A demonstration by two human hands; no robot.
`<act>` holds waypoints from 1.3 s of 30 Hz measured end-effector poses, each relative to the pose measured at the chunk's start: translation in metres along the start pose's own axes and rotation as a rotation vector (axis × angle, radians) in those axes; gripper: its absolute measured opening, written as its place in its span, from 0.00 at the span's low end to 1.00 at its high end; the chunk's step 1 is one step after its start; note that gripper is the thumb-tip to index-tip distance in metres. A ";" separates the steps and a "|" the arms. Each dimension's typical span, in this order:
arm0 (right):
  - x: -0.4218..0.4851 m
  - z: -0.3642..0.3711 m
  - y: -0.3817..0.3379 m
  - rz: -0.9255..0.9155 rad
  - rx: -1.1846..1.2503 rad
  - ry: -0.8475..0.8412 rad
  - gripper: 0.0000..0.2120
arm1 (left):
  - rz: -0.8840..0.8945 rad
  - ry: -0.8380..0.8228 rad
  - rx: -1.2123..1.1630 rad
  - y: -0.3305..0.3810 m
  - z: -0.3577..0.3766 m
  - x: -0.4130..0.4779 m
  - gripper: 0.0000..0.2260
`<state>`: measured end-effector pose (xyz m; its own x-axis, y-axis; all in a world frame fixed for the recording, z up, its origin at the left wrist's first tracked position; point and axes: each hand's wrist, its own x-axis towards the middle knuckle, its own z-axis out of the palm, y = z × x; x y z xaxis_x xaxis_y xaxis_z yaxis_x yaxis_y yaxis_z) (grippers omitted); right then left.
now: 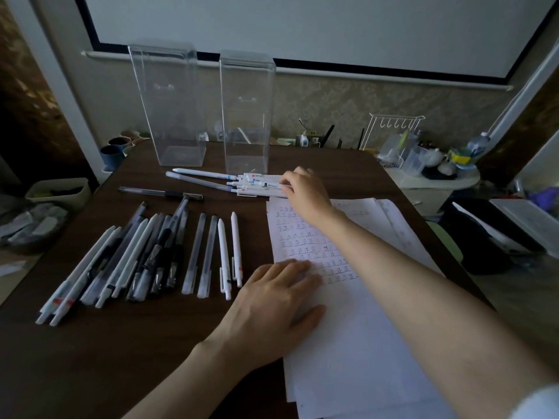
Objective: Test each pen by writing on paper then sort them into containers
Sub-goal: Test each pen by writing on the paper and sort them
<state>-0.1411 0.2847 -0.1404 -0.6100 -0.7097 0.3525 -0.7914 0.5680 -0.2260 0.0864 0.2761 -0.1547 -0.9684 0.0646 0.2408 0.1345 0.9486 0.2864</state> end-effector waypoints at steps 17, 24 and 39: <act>-0.126 -0.075 0.001 -0.152 0.046 0.176 0.24 | -0.039 -0.073 -0.030 0.001 -0.004 0.001 0.32; -0.175 -0.086 0.034 -0.037 0.051 0.195 0.27 | -0.058 -0.066 -0.038 0.002 -0.004 0.002 0.33; -0.180 -0.082 0.049 -0.126 0.269 0.483 0.16 | 0.000 -0.011 -0.009 0.006 -0.008 -0.001 0.24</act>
<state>-0.0671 0.4748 -0.1406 -0.4725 -0.4584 0.7527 -0.8779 0.3197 -0.3564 0.0895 0.2794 -0.1453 -0.9707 0.0681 0.2302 0.1363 0.9459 0.2945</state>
